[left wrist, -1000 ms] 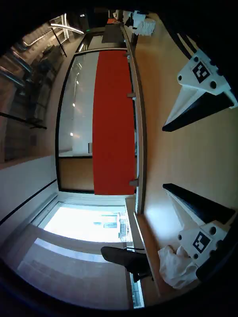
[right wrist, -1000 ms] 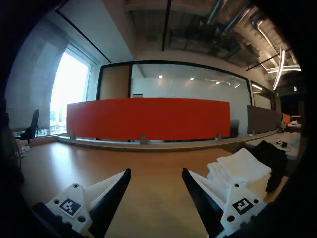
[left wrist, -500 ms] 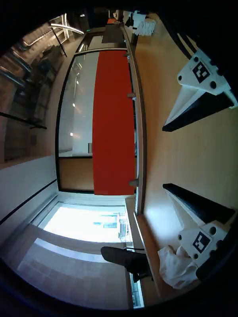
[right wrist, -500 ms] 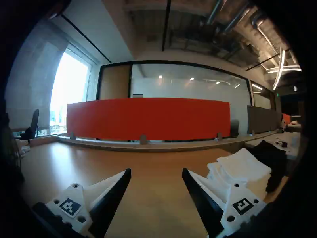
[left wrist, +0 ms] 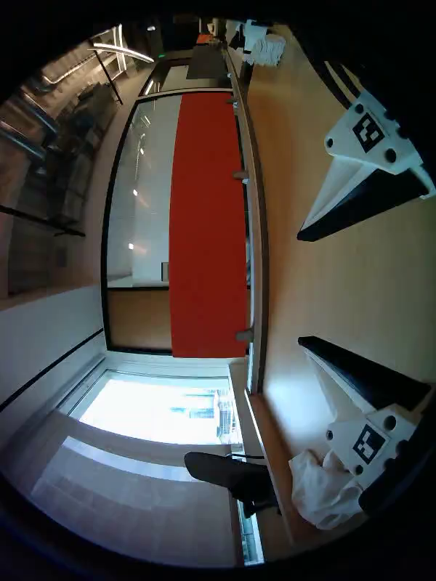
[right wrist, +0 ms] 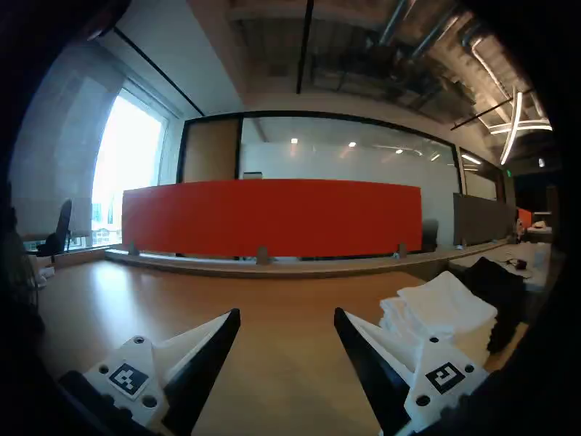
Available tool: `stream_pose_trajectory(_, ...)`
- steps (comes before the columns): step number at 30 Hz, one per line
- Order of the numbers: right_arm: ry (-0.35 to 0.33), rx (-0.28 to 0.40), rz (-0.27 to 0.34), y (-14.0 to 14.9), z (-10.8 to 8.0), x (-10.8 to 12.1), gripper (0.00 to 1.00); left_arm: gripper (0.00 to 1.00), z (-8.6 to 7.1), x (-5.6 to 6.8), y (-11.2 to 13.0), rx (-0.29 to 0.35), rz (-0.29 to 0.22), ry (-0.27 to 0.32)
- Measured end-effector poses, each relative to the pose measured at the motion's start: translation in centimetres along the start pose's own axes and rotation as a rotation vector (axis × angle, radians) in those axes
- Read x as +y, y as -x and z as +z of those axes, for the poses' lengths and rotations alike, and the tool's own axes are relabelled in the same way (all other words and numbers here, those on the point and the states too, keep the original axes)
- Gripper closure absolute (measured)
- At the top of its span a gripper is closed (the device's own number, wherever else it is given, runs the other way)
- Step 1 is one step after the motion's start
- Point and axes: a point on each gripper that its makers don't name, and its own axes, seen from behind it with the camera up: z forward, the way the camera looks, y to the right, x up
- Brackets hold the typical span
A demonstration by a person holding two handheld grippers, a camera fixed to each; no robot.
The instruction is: Fold towel
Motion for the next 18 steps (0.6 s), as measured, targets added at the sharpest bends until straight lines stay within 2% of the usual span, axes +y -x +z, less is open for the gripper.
stream_pose_trajectory(18, 0.000, 0.000, 0.000, 0.02, 0.08, -0.02, 0.00, 0.03, 0.16, 0.23, 0.00, 0.001, -0.001, 0.013)
